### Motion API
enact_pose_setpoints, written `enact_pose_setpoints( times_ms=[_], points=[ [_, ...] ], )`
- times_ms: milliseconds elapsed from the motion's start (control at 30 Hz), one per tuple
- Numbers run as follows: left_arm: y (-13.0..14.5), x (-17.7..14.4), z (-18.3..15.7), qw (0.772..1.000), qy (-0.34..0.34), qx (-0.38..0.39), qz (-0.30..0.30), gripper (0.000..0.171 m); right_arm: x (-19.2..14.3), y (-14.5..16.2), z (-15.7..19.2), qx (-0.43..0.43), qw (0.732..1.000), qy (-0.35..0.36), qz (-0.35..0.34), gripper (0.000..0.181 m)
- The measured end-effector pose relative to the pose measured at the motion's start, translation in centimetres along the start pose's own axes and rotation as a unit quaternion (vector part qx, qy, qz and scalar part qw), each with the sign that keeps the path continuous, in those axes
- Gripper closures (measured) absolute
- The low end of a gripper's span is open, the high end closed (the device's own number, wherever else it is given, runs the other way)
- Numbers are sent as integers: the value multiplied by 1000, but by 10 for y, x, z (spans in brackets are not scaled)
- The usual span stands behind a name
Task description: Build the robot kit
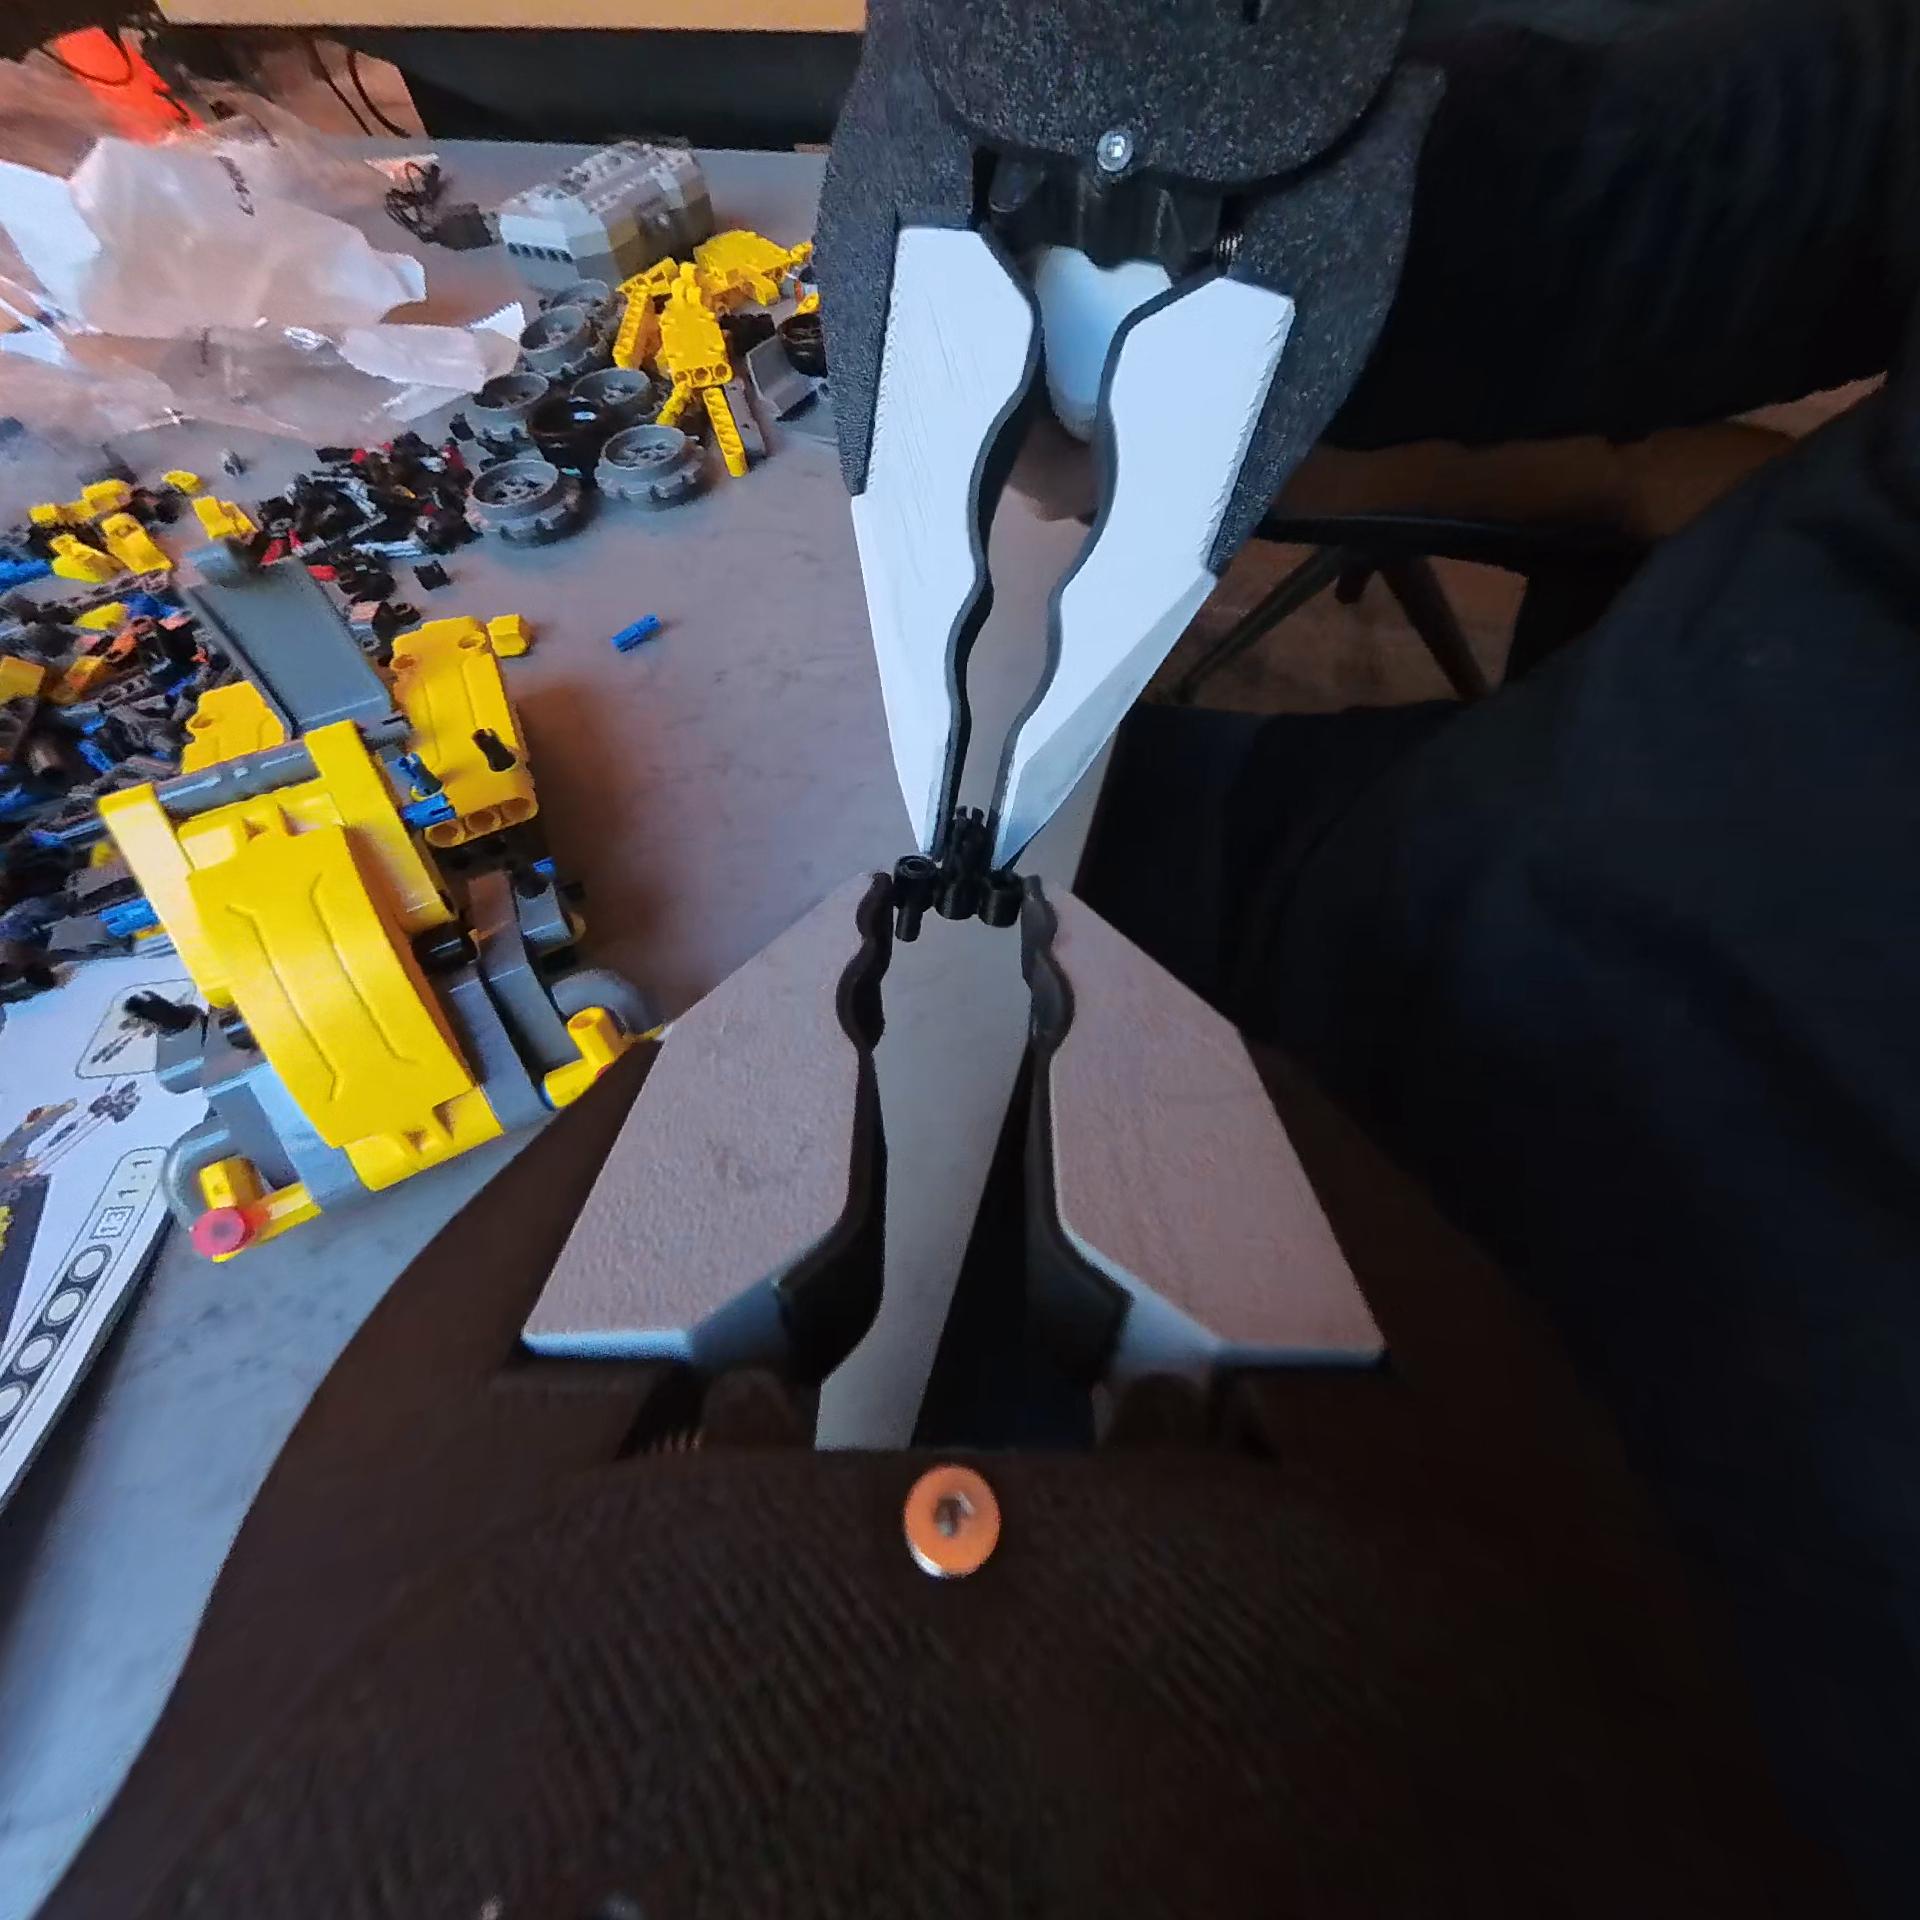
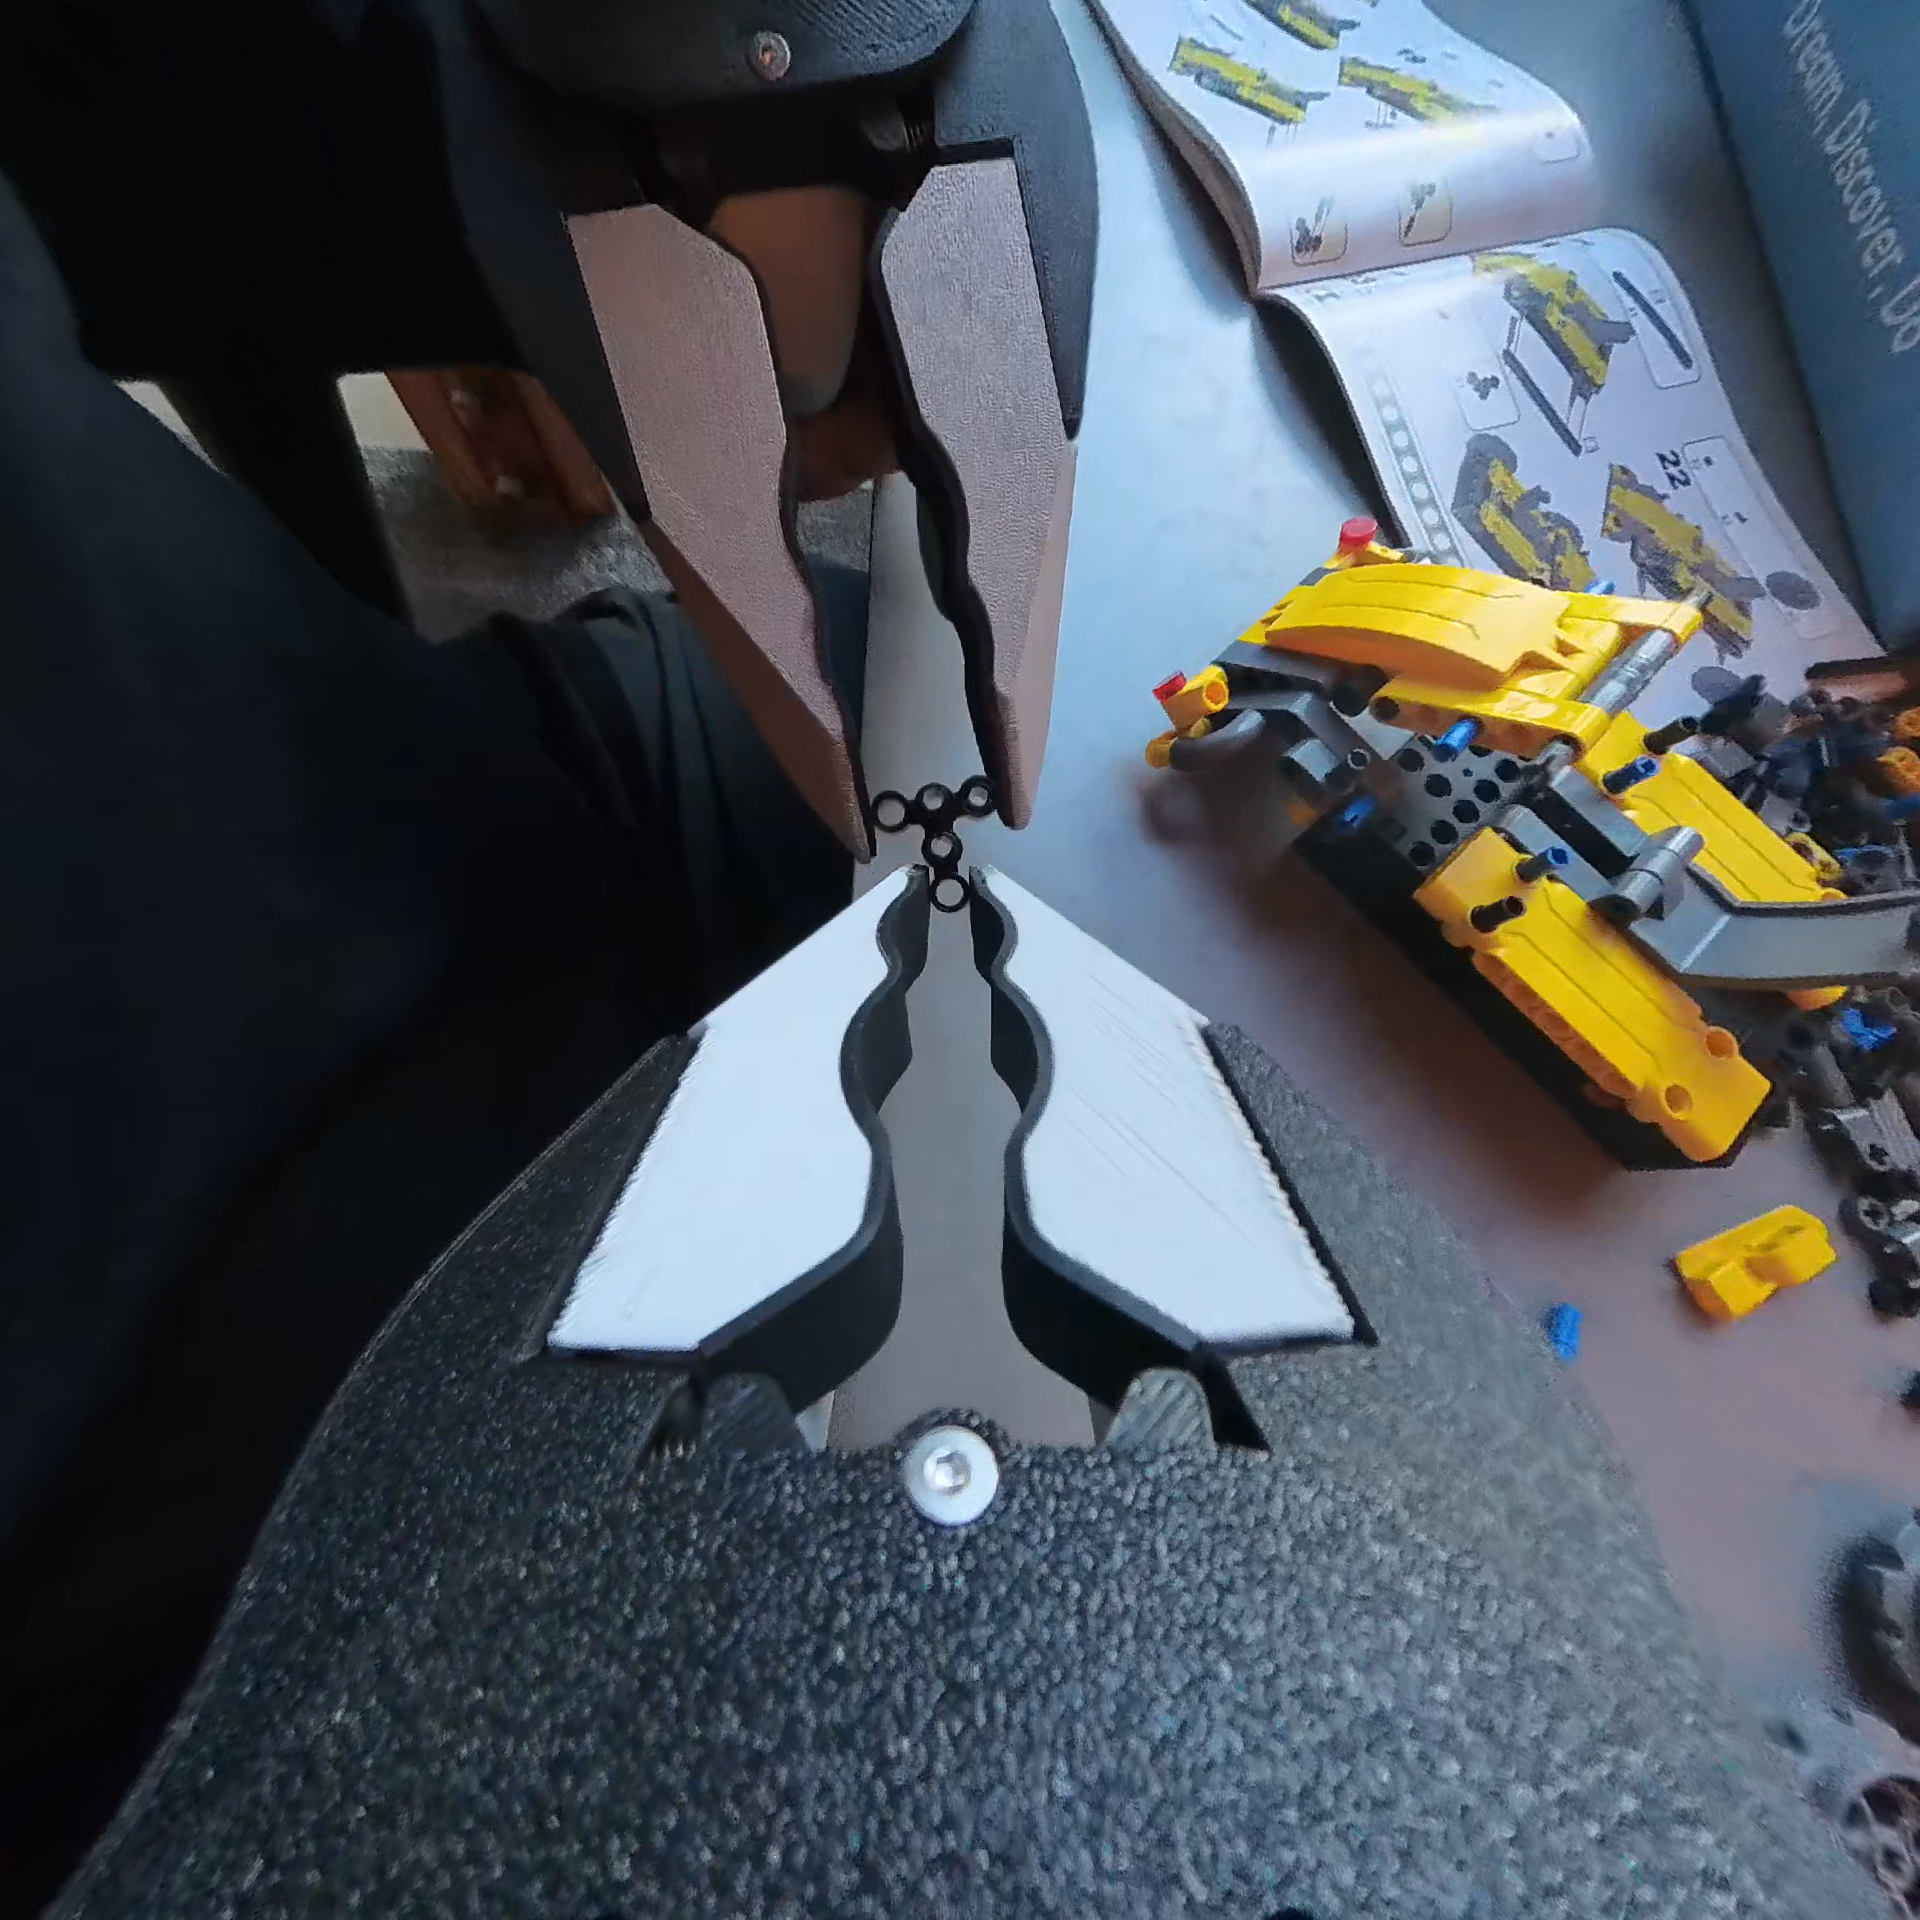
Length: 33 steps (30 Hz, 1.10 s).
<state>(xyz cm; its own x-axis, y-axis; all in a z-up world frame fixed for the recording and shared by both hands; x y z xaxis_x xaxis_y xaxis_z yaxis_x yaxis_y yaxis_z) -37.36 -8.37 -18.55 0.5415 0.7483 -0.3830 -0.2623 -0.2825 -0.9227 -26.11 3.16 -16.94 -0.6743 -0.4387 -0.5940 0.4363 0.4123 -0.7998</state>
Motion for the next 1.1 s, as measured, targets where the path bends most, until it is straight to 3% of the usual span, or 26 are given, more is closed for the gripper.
enact_pose_setpoints(
  times_ms=[200,300,467,567,633,700,800,1000,1100],
  points=[
    [2,-6,7,999,-19,-43,-2,150,-4,3,-11,38,996,-22,-72,168],
    [5,-13,9,997,-37,-59,-11,150,-8,4,-17,62,990,-38,-119,155],
    [17,-29,5,993,-65,-85,-40,150,0,-2,-22,63,984,-57,-155,164],
    [18,-37,5,991,-80,-82,-65,150,8,-11,-22,36,982,-63,-175,180],
    [18,-41,7,991,-80,-80,-76,150,16,-16,-24,40,981,-80,-173,179],
    [18,-44,8,990,-79,-76,-85,150,25,-20,-28,47,982,-88,-161,166],
    [20,-48,10,990,-72,-83,-92,150,31,-24,-28,30,982,-92,-162,181],
    [22,-54,16,988,-73,-94,-97,150,38,-29,-36,46,976,-119,-174,181],
    [22,-54,18,987,-84,-97,-95,150,40,-31,-38,27,979,-99,-177,181]
  ],
)
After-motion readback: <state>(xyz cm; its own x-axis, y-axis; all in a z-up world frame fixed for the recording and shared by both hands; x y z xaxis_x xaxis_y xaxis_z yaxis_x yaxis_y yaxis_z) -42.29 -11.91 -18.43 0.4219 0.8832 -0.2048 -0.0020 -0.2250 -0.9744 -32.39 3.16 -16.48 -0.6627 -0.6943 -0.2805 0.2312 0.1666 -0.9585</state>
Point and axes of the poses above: each gripper's, where its closed fingertips meet, x out along the fingers, y out of its underside, z = x × y across the jaws, the point moved 10 cm from there along -x, back along the fingers, and after that the axes turned 3 degrees about -z, right-handed, at the moved point
